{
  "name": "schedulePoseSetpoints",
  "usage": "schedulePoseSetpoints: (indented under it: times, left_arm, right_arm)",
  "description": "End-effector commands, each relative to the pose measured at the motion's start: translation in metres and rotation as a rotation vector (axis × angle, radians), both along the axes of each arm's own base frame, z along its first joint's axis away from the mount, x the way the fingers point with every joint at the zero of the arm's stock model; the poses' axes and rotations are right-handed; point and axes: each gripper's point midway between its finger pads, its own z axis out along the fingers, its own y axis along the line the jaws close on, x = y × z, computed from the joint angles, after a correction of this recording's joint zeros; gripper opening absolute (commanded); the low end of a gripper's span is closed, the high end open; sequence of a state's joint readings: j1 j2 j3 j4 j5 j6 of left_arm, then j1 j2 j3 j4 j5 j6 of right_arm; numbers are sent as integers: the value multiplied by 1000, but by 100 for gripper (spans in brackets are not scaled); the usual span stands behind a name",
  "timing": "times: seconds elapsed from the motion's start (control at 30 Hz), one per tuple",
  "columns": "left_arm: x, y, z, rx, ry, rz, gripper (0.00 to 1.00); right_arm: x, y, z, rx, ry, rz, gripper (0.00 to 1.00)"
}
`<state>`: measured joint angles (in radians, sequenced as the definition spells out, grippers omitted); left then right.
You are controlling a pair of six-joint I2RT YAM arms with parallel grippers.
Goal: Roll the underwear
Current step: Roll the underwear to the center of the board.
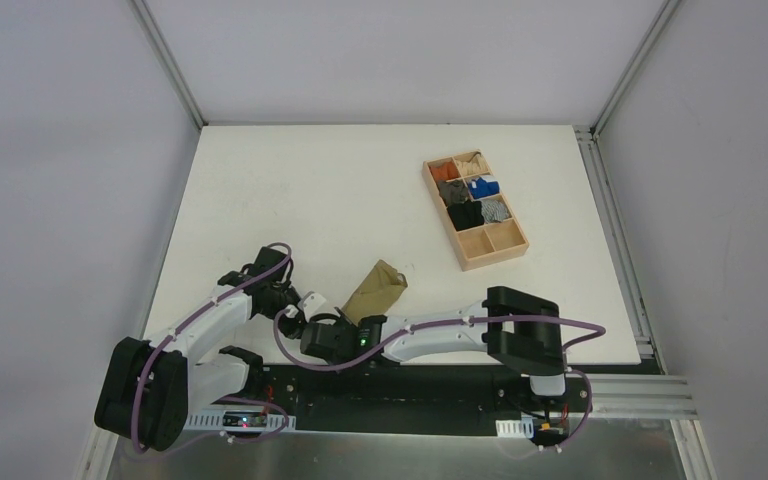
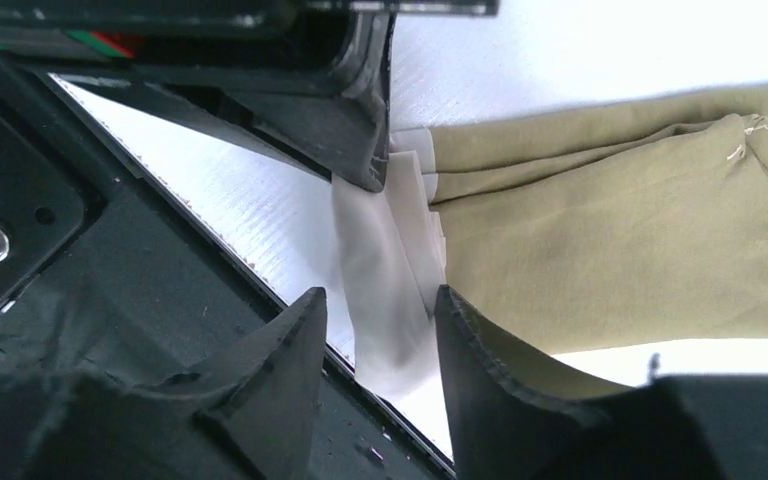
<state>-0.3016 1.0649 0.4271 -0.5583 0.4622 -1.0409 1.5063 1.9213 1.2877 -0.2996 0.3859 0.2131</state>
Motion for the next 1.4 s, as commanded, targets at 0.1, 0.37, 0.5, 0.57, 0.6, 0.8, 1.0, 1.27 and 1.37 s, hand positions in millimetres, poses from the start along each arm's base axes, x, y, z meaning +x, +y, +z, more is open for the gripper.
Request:
schedulePoseSetpoints:
  times: [0.1, 0.37, 0.5, 0.57, 0.6, 0.8, 1.0, 1.27, 1.37]
  left_arm:
    - [-4, 1, 0, 5, 28, 13, 0]
    - [-1, -1, 7, -6, 7, 25, 0]
    - [4, -2, 17, -23, -40, 48, 0]
    - [6, -4, 23, -36, -52, 48, 0]
    - [7, -5, 25, -38, -55, 47, 0]
    - [10, -3, 36, -28, -73, 45, 26]
    - [13, 0, 45, -13, -99, 51, 45]
    - [4, -4, 46, -51, -94, 40, 47]
    - [1, -6, 48, -74, -101, 28, 44]
  right_arm:
    - [5, 7, -2, 30, -49, 3, 26]
    - [0, 5, -1, 86, 74, 17, 0]
    - [-7, 7, 3, 175, 275, 8, 0]
    - [-14, 9, 5, 219, 385, 9, 0]
    - [-15, 10, 5, 241, 430, 6, 0]
    - [-15, 11, 8, 340, 634, -16, 0]
    - [-13, 3, 2, 398, 774, -58, 0]
    - [-6, -3, -2, 476, 940, -131, 0]
    - [-6, -2, 1, 493, 995, -138, 0]
